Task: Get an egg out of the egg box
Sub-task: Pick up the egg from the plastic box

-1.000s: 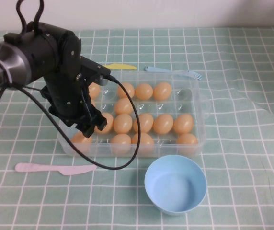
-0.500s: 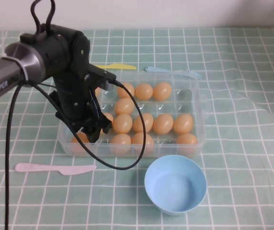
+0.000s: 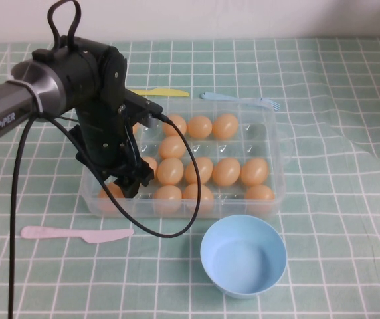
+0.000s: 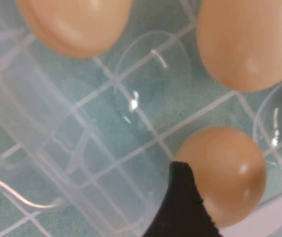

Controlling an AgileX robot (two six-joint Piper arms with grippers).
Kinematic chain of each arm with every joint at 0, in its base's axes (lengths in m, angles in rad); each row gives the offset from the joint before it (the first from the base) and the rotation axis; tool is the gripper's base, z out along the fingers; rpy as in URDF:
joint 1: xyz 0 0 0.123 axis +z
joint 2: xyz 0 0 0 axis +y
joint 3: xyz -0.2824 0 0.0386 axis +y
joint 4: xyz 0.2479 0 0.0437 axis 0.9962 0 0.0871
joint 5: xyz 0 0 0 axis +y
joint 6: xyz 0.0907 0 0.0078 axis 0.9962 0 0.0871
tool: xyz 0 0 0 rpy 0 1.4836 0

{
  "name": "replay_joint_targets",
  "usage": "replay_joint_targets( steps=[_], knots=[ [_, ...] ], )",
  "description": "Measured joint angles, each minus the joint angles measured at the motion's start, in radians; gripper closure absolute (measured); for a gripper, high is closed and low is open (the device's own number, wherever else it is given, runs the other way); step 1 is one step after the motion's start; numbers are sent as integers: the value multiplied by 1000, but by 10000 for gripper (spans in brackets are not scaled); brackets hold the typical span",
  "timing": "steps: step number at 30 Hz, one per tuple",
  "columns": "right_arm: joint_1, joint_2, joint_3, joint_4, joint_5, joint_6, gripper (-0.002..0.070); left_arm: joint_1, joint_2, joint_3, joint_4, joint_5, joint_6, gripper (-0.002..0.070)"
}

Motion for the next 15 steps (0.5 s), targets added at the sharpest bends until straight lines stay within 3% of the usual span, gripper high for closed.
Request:
replay_joint_targets(
  steps=[15],
  knots=[
    [0, 0, 0, 0, 0, 0, 694, 0, 22, 0, 21, -7, 0, 223]
  ],
)
